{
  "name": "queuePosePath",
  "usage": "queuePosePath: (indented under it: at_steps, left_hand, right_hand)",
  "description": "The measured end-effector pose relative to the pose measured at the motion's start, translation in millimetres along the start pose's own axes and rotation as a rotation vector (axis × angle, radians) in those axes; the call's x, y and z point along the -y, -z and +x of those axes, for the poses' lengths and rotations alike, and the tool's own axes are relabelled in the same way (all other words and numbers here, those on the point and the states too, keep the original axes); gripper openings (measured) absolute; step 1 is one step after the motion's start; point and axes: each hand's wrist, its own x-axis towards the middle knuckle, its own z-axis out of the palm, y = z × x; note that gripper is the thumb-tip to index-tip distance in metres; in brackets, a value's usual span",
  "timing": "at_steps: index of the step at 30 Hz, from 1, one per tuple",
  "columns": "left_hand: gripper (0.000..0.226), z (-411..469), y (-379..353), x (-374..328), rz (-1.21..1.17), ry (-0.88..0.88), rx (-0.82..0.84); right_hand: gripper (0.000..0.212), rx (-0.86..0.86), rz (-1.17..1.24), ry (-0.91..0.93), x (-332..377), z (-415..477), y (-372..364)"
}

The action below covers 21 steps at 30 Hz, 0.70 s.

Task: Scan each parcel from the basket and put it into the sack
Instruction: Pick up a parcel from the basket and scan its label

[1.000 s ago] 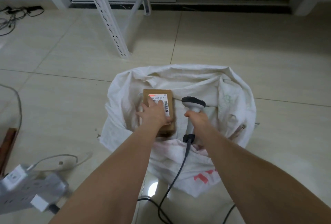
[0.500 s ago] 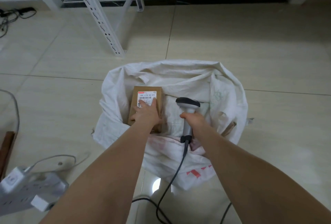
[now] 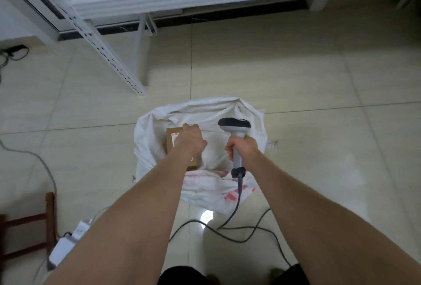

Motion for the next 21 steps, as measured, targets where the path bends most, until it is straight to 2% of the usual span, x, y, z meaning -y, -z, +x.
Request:
queuePosePath:
  at_steps: [3,10,17,21]
  left_hand:
    - [0.047,-40,46,-25,-0.035,-0.019,0.003]
    - [0.052,-138,157,-85,-0.014,-0.202,0.011]
    - [0.048,-236,247,-144,0.056,-0.370,-0.002]
    - [0.049,-292,280,-181,0.105,-0.485,-0.043]
  right_hand:
    - [0.008,-0.029,0.073,-0.012,32,-56,19]
    - [0.013,-0.035,0.331,-0.002,103,-194,75]
    - [0.015,-0.178,0.473,0.090,146,-314,126]
    - [0.007,-0.250,0.569,0.125,157,-382,154]
